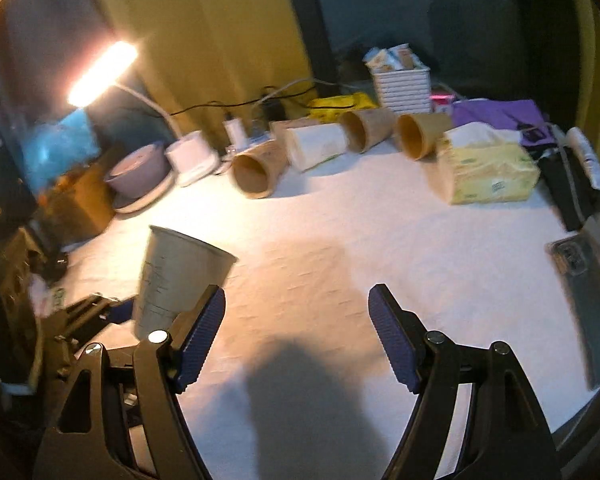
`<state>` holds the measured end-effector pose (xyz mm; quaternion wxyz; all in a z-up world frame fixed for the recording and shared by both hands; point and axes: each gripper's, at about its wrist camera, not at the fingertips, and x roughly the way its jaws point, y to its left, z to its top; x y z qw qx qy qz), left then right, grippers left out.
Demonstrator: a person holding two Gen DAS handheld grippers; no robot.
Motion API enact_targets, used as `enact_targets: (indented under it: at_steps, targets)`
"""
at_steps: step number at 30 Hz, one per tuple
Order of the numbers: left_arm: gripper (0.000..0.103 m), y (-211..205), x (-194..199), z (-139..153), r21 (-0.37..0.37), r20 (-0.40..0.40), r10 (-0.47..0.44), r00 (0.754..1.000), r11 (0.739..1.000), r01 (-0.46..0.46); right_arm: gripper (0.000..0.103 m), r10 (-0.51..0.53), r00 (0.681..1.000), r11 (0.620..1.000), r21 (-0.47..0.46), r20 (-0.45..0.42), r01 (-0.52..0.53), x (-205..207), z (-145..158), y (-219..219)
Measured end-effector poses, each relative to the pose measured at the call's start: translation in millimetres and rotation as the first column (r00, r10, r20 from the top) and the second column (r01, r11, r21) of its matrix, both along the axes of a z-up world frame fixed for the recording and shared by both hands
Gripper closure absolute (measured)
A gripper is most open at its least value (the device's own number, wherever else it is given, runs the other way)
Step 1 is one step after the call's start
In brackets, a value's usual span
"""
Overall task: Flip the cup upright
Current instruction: 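Close the right gripper on the cup's base while the left gripper holds it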
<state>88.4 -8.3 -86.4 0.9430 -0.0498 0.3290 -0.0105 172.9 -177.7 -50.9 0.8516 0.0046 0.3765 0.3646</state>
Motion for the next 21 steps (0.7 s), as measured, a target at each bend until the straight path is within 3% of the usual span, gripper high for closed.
enact_targets:
  at_steps: [10,21]
  targets:
    - [0.044,-2,-48,0,0.026,0.101,-0.011,0.995,1.0,0.009,0.026,0.153,0.982,0.976,0.171,-0.115,-0.132,-38,9,26]
    - [0.044,-22,-70,12,0.075,0.185,-0.098,0.978,0.993,0.086,0.022,0.195,0.965,0.961,0.23,-0.176,-0.153,-42,9,21]
